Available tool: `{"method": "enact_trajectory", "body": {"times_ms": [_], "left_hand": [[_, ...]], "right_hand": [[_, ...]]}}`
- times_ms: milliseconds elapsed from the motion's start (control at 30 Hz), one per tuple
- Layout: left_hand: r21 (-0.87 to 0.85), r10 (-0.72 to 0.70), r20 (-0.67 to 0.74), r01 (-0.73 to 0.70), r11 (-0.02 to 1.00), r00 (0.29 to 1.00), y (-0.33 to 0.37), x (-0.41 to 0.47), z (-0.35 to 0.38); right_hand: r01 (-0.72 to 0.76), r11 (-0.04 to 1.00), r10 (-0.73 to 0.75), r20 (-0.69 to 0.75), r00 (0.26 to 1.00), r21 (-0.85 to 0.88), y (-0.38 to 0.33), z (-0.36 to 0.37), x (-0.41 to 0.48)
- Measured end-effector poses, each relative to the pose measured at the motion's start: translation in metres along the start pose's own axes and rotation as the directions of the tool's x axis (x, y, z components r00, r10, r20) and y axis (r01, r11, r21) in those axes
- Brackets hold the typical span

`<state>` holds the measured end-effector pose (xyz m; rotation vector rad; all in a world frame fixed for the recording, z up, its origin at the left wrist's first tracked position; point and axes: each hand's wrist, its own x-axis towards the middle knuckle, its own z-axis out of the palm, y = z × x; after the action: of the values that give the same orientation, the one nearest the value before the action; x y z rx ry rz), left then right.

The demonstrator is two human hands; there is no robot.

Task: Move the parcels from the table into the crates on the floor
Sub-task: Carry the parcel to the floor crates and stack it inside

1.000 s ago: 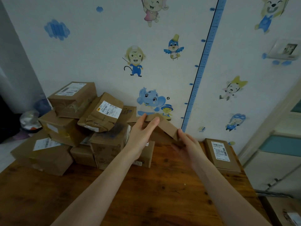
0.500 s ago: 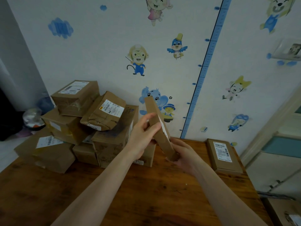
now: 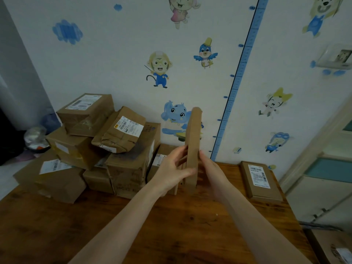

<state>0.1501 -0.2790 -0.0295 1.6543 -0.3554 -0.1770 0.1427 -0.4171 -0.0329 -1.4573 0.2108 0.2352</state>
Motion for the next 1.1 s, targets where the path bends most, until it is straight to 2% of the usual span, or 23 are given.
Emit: {"method": "enact_trajectory", "body": {"times_ms": [67,267,500,667,800,967,1100], "left_hand": [[0.026,-0.003,-0.029,0.004,1.0,1.0,0.0,0.0,-0.001],[0.142,0.054,-0.098,-0.04,0.989,0.994,-0.003,0.005,-0.008],[0.083,0.052,-0.07,-0.046,0.996,0.996,-0.005,0.008,-0.011],[0.18,0.149,-0.045,-0.139,0.974,0.988,-0.004,0.009,-0.011],[0.18,0.144,-0.115,-0.122,0.976,0.983,-0.008,0.009,-0.011],[0.221,0.145,-0.122,-0.115,0.968,0.982,-0.009,0.012,-0.009],[0.243,0.146,-0.137,-0.109,0.964,0.98,-0.007,0.013,-0.009]], "right_hand": [[0.049,0.998,-0.049,0.013,0.999,0.036,0.002,-0.002,0.0],[0.172,0.984,-0.173,-0.021,0.985,-0.039,0.005,0.003,0.004],[0.345,0.934,-0.35,-0.041,0.936,-0.096,0.001,0.006,0.006],[0.348,0.93,-0.353,-0.03,0.935,-0.117,0.0,0.007,0.007],[0.272,0.962,-0.273,-0.058,0.96,-0.027,-0.009,0.008,0.007],[0.368,0.929,-0.37,-0.049,0.928,-0.049,-0.007,0.005,0.009],[0.3,0.952,-0.298,-0.039,0.954,0.055,-0.013,0.006,0.007]]}}
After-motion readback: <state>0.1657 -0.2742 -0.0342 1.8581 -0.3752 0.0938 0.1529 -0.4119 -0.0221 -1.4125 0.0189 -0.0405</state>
